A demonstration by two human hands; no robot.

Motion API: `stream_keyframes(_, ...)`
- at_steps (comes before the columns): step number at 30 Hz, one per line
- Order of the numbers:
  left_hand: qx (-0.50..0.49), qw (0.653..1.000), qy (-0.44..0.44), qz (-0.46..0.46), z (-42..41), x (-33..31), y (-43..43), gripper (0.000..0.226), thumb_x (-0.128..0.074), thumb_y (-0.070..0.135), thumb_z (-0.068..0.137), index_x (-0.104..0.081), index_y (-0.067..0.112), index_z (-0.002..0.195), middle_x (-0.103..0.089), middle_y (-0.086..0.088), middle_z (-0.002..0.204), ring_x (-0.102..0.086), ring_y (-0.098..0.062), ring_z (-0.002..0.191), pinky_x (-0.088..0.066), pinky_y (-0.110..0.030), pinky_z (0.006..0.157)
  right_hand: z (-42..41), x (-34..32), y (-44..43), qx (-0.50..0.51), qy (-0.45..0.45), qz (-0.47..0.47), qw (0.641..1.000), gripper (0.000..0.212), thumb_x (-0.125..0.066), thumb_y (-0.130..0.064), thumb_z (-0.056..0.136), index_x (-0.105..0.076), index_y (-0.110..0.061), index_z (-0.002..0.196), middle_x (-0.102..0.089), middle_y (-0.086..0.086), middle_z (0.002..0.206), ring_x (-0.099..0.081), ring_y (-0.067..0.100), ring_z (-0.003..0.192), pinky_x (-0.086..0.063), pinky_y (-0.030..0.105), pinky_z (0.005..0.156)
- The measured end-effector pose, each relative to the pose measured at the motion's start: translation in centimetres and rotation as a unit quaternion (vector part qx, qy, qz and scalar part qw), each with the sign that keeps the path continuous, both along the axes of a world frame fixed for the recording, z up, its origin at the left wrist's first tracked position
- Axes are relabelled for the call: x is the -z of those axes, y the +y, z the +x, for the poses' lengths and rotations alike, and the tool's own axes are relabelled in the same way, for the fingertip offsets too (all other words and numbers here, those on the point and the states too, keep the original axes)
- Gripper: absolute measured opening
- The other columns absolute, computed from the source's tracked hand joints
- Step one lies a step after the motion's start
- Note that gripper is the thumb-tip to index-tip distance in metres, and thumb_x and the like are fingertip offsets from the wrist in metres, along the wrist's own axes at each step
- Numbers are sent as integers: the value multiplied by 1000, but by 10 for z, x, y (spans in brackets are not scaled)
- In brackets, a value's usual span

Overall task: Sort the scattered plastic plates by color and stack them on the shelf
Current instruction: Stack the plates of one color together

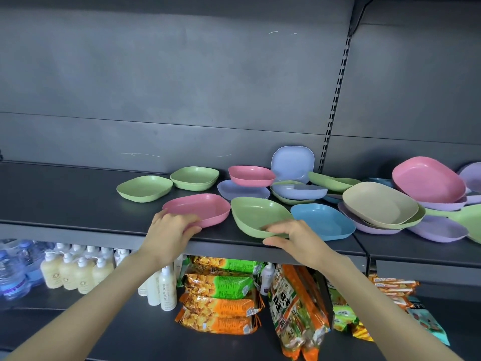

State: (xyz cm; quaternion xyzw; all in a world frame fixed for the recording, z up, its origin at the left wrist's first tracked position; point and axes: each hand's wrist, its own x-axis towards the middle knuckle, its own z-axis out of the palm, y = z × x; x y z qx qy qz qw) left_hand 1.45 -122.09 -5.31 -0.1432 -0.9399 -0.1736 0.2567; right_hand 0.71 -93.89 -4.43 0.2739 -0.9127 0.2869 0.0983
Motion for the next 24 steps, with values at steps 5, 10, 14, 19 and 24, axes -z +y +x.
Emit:
stream_keyframes(5,40,997,50,46,5,-18,0,12,-60,26,88,-70,20,87,-51,9,64,-45,-23,68,-42,-38,75,-4,-17,3,-16,44,-20,999,19,-58,-25,92,-66,-8,92,-64,11,89,-53,28,85,-46,44,80)
stream_keyframes(10,48,995,73,44,-7,-32,10,23,-49,32,84,-70,21,87,-53,10,65,-48,-25,68,-39,-36,73,-22,-32,8,10,107,-25,994,20,-53,-21,95,-61,-3,92,-58,12,85,-47,29,83,-44,40,78)
stream_keyframes(14,47,995,91,18,-36,-44,17,19,-52,28,84,-68,20,84,-65,5,70,-59,-29,71,-43,-38,76,-48,-40,15,32,124,-11,992,32,-46,-28,96,-56,1,84,-54,13,79,-44,31,79,-43,49,75)
stream_keyframes(19,63,995,83,-13,-94,-55,32,22,-48,28,87,-69,21,87,-68,5,76,-59,-28,76,-39,-35,76,-78,-50,21,48,151,-7,987,38,-42,-33,91,-57,2,84,-55,13,80,-45,33,81,-43,48,76)
stream_keyframes(24,120,991,33,-40,-153,-62,50,23,-46,26,94,-67,23,100,-70,2,96,-57,-27,95,-36,-33,86,-114,-55,28,92,179,10,980,55,-36,-51,91,-64,-3,91,-63,8,87,-54,31,84,-47,46,77)
